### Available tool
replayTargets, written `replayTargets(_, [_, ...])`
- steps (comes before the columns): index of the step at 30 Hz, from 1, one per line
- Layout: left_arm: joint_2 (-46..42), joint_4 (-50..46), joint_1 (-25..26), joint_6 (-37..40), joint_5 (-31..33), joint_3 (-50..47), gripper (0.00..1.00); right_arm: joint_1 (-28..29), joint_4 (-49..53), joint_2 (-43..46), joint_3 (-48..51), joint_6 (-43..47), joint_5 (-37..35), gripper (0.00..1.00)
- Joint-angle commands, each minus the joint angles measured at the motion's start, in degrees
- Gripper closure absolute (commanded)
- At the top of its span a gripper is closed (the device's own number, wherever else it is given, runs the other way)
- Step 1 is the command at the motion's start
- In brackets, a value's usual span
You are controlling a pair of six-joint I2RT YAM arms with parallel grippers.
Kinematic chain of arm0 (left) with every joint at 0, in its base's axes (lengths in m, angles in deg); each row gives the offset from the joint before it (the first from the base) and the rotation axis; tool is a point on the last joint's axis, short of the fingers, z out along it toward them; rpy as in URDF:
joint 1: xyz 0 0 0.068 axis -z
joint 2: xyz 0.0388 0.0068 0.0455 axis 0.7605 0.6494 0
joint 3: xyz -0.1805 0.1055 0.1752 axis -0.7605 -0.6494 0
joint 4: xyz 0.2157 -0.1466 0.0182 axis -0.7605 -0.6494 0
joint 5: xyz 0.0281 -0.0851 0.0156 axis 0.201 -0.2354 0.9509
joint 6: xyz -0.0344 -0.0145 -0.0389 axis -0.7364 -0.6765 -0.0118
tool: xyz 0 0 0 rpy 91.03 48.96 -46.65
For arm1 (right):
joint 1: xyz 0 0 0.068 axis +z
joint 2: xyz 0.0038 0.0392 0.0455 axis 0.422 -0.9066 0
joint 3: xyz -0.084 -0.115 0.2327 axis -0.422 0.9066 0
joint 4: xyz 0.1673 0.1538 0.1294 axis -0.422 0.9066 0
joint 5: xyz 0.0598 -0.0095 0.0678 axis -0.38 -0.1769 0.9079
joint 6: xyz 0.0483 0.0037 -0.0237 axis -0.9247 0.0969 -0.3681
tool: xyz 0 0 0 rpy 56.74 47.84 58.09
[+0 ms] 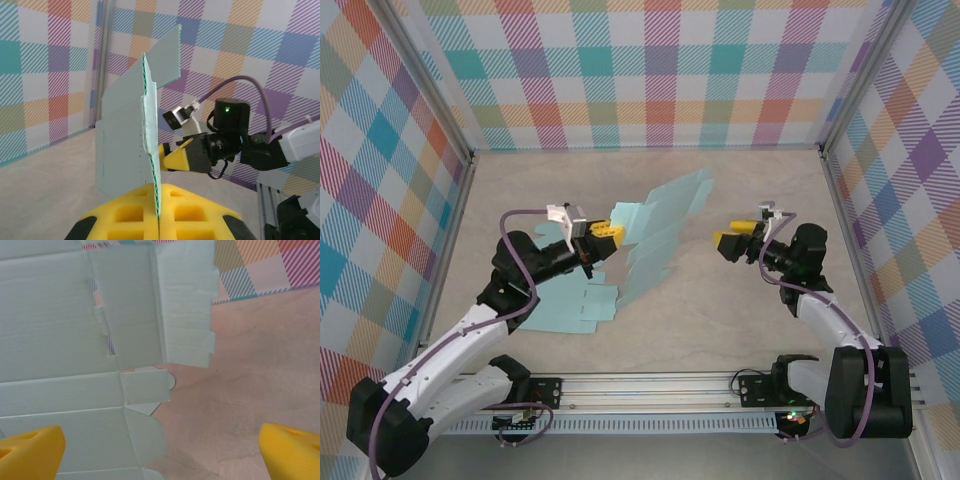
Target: Fold the paper box
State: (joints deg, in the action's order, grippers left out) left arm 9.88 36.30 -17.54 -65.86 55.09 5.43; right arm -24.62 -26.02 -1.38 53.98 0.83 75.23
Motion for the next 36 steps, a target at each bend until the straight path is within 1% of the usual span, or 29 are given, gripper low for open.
replayTargets(1, [-2.67, 1.28, 0.77, 0.39, -2.95, 2.55, 1.00, 0.27, 0.99, 0.97, -1.33, 2.38, 2.34, 0.00])
replayTargets(7, [-5.79, 0.43, 1.83, 1.83, -4.70, 2.56, 1.00, 0.44, 1.19, 3.68, -2.81, 2.59, 5.07, 0.00])
replayTargets(11, [-7.08, -0.34, 2.14, 2.24, -3.50, 2.31, 1.00, 0.90, 1.79, 6.90, -3.66, 2.50, 7.08, 0.00])
replayTargets(14, [-7.26, -0.37, 2.22, 2.24, -2.71, 1.88, 1.00, 1.66, 2.46, 9.72, -4.29, 2.49, 8.51, 0.03])
replayTargets(16, [-7.22, -0.25, 2.22, 2.24, -2.30, 1.71, 1.00, 2.22, 3.31, 11.57, -4.55, 2.97, 9.06, 0.07])
replayTargets(19, [-7.00, 0.09, 2.22, 2.24, -1.90, 1.48, 1.00, 3.22, 4.98, 14.08, -5.16, 4.09, 9.19, 0.20])
replayTargets(24, [-6.92, 0.20, 2.23, 2.39, 0.65, 1.07, 1.00, 4.07, 8.25, 16.04, -5.70, 5.20, 8.45, 0.42])
replayTargets(26, [-6.90, 0.26, 2.29, 2.32, 1.46, 0.82, 1.00, 4.19, 8.92, 16.26, -5.59, 5.38, 7.73, 0.58])
replayTargets(28, [-6.81, 0.19, 2.24, 2.42, 1.73, 0.67, 1.00, 4.31, 9.63, 16.01, -5.73, 5.56, 6.83, 0.71])
replayTargets(31, [-6.69, -0.80, 2.22, 2.80, 2.70, 0.58, 1.00, 4.32, 11.03, 15.78, -6.05, 6.07, 5.77, 0.88])
replayTargets(34, [-6.70, -2.52, 2.27, 3.28, 5.58, 0.35, 1.00, 4.50, 12.19, 15.76, -6.25, 7.07, 5.35, 1.00])
replayTargets(36, [-6.58, -4.88, 2.23, 3.89, 8.61, 0.63, 1.00, 4.64, 14.10, 15.81, -6.84, 8.51, 5.22, 1.00])
